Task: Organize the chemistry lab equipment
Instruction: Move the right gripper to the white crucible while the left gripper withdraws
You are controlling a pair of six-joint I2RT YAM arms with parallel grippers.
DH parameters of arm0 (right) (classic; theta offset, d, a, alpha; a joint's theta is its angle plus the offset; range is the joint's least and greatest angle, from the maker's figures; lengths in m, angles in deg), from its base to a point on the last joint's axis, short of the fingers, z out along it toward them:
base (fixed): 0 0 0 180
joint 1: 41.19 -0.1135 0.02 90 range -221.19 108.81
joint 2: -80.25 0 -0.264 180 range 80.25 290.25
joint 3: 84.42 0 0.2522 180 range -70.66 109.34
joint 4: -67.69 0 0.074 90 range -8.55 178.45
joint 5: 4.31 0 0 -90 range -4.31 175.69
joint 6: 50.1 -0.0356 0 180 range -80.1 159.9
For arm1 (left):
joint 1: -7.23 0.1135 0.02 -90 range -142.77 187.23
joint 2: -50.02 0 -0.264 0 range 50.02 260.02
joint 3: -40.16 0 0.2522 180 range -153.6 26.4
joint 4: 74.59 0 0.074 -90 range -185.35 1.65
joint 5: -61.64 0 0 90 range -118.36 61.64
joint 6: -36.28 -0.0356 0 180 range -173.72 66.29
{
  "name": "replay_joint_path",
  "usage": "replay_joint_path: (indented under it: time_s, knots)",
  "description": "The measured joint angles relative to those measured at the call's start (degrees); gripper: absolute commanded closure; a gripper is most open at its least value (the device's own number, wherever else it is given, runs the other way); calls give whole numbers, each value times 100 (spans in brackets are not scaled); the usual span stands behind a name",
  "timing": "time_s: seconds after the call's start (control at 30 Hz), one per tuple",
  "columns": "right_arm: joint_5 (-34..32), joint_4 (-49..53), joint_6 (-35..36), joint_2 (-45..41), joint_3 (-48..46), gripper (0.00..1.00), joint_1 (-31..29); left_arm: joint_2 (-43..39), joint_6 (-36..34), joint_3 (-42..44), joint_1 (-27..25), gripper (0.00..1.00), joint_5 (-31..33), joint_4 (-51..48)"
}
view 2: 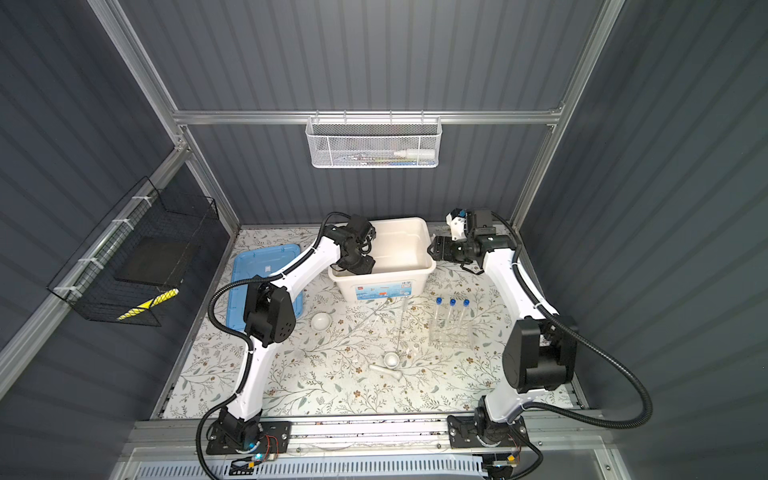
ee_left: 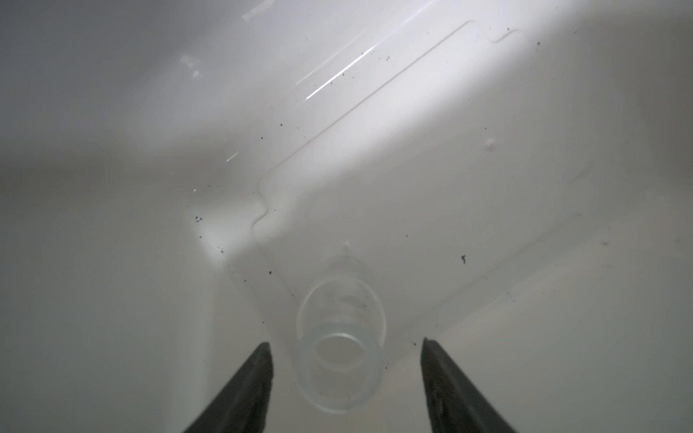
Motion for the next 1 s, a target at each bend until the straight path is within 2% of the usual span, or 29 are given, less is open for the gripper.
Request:
replay_joint_path:
  time_s: [0.2,0.33,0.5,0.77,1.0]
  knots:
    - [-197,190,103,-350,-26,17,-55,-125,63,-76,0,7,-52,107]
    - [-446,374,232,-708,-76,16,-245,-452,96,-76,0,0,-61,321]
    - [-903,680,444,-1165,-140,15,-750,-1132,103,20,0,0,-2,697]
    - [-1547,1412,433,-1740,-380,14,-2009,-2916,151,1517,0,0,538,1641]
    - [-2413,2315,-428,-1556,-562,14,-3589,-4044,420,3132,0,0,1123,2074]
